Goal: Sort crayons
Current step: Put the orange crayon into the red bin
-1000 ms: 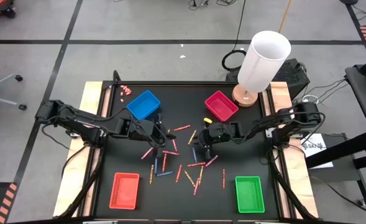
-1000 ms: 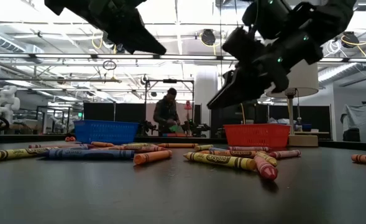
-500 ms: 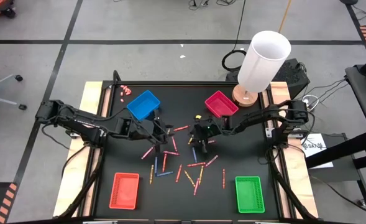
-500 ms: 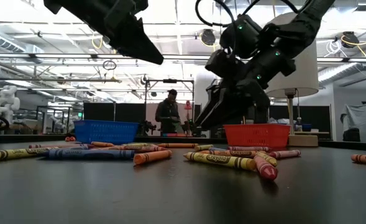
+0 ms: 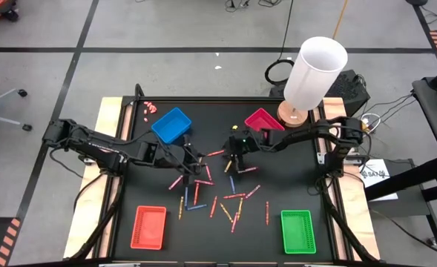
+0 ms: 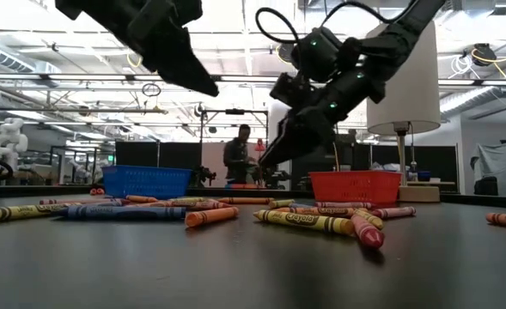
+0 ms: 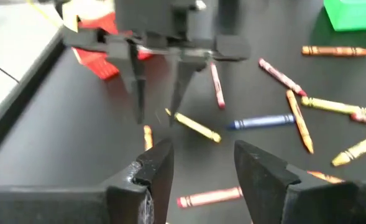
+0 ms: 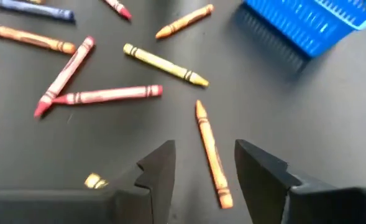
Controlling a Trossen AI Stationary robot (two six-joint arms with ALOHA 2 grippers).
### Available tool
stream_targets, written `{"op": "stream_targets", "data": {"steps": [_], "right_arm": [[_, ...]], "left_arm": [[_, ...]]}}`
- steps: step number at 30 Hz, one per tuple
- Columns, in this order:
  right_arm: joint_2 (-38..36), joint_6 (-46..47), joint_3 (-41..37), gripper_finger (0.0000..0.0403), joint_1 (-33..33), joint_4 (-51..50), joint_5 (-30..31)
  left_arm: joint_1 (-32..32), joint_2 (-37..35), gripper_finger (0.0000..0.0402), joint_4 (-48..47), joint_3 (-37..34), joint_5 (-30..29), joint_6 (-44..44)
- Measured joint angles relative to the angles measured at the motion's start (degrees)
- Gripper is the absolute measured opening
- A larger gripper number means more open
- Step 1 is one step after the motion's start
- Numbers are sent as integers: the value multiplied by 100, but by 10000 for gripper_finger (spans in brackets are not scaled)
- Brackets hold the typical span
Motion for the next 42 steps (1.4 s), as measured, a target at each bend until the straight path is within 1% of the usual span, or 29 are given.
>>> {"op": "stream_targets", "data": {"steps": [2,4,7,12,19,33,38,42], "right_arm": [[114,-2,36,153,-96,18,-311],[256,-20,44,153,-158,94,-430],[433,-39,41,153,-178,304,-425],[617,-44,42,153,-174,572,-429],[841,-15,39,153,-240,777,-437],[1179,151,46,153,-374,788,-485],[1185,170,46,133,-374,695,-477],[1192,156,46,96,-370,658,-478]], "left_arm": [[-41,0,169,-160,-1,-1,-139],[-80,0,169,-308,-3,-4,-344],[-116,0,169,-351,-3,-5,-620],[-185,0,169,-302,-3,-45,-772],[-227,0,169,-246,-3,-228,-788],[-229,0,169,-150,-3,-247,-783],[-229,0,169,-150,-3,-260,-783],[-229,0,169,-150,-3,-370,-785]]}}
